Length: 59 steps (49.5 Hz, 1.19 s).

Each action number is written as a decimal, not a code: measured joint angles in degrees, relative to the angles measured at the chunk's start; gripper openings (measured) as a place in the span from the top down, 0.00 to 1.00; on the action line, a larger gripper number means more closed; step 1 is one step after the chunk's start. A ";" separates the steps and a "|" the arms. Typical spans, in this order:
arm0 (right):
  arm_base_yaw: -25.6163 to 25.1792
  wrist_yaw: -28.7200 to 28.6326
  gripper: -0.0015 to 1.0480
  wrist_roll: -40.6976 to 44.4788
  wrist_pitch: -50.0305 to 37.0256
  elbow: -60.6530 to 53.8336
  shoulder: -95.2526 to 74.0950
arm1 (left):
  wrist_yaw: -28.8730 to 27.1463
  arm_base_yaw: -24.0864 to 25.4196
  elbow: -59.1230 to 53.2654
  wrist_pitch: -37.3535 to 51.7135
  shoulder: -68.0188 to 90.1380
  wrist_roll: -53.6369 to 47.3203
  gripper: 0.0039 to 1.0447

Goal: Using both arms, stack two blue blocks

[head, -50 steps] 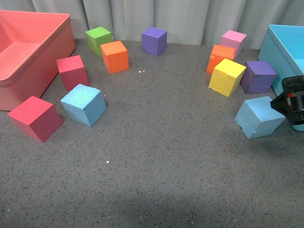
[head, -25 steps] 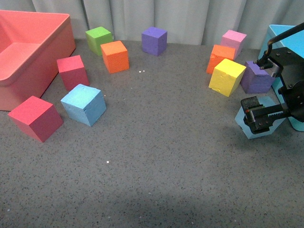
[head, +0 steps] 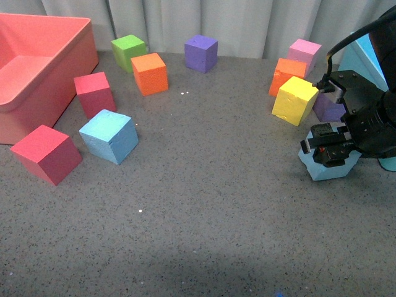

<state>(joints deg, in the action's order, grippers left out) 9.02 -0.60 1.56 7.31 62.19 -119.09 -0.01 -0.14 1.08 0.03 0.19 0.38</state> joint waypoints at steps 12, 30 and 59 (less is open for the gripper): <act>6.86 0.90 0.56 -9.88 2.25 2.89 1.62 | 0.00 0.00 0.00 0.00 0.00 -0.02 0.06; 15.41 2.29 0.57 -17.81 4.72 13.09 -6.49 | 0.00 0.00 0.00 0.00 0.00 0.00 0.06; 18.64 2.19 0.31 -23.39 5.73 17.94 -10.01 | 0.00 0.00 0.00 0.00 0.00 0.00 0.06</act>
<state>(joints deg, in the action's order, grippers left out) 27.66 1.58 -21.82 13.04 80.14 -129.10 -0.01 -0.14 1.08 0.03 0.19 0.38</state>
